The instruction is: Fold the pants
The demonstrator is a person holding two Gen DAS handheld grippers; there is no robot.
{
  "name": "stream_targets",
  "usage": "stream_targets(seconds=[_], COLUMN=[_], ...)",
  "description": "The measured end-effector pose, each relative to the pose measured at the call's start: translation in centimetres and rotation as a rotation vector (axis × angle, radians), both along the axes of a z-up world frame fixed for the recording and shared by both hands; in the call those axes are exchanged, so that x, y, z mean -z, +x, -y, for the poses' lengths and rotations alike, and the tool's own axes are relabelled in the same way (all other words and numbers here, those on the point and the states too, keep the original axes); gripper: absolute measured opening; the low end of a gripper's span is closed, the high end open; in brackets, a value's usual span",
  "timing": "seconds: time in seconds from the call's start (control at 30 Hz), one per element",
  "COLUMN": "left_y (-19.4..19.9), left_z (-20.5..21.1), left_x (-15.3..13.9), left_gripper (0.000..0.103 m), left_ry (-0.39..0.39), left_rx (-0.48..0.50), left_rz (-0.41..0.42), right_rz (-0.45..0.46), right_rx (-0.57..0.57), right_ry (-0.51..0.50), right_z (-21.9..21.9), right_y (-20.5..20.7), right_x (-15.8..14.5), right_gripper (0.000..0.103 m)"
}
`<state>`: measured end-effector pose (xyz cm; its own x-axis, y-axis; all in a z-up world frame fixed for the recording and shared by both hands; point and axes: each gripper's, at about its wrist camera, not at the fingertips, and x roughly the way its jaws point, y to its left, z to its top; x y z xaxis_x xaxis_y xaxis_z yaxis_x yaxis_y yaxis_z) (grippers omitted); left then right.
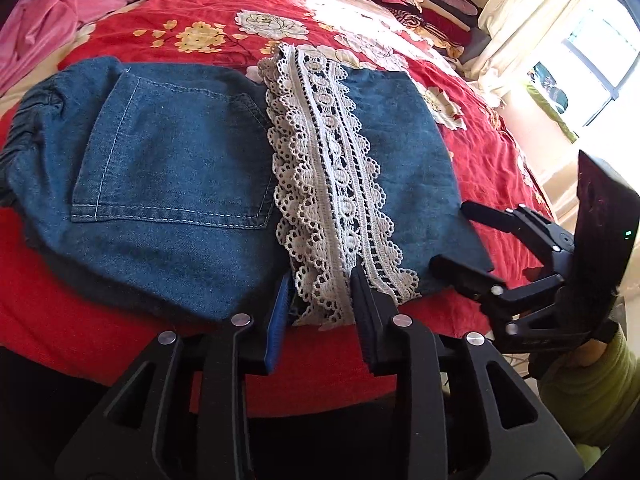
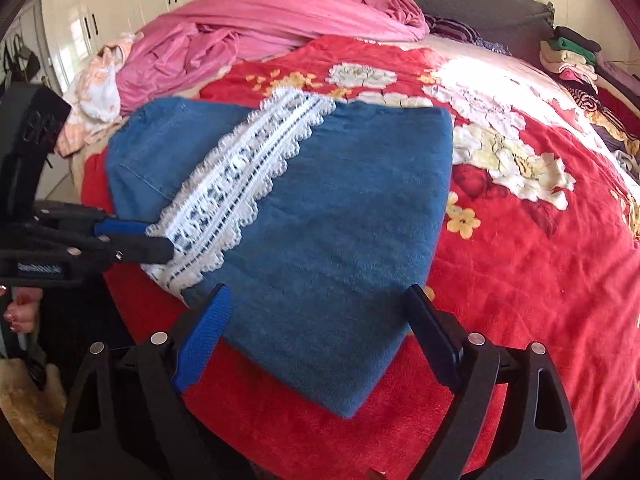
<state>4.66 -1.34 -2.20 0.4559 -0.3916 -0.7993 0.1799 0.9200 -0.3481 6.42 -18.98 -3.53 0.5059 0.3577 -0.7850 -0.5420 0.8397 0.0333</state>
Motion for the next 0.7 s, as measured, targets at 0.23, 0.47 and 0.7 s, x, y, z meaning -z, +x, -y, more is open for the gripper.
stream_targets(seconds=[0.23, 0.47, 0.7], left_y=[-0.2, -0.4, -0.7], left_z=[0.2, 0.1, 0.1], left_x=[-0.3, -0.8, -1.3], left_gripper=[0.033, 0.037, 0.042], left_ry=[0.011, 0.023, 0.028], left_rx=[0.001, -0.004, -0.006], left_rz=[0.015, 0.032, 0.044], right_rz=[-0.020, -0.032, -0.013], right_rx=[0.013, 0.059, 0.083], right_ry=[0.004, 0.034, 0.045], right_z=[0.3, 1.3, 1.9], right_y=[0.3, 0.5, 0.7], right_x=[0.9, -0.5, -2.1], right_gripper=[0.087, 0.086, 0.086])
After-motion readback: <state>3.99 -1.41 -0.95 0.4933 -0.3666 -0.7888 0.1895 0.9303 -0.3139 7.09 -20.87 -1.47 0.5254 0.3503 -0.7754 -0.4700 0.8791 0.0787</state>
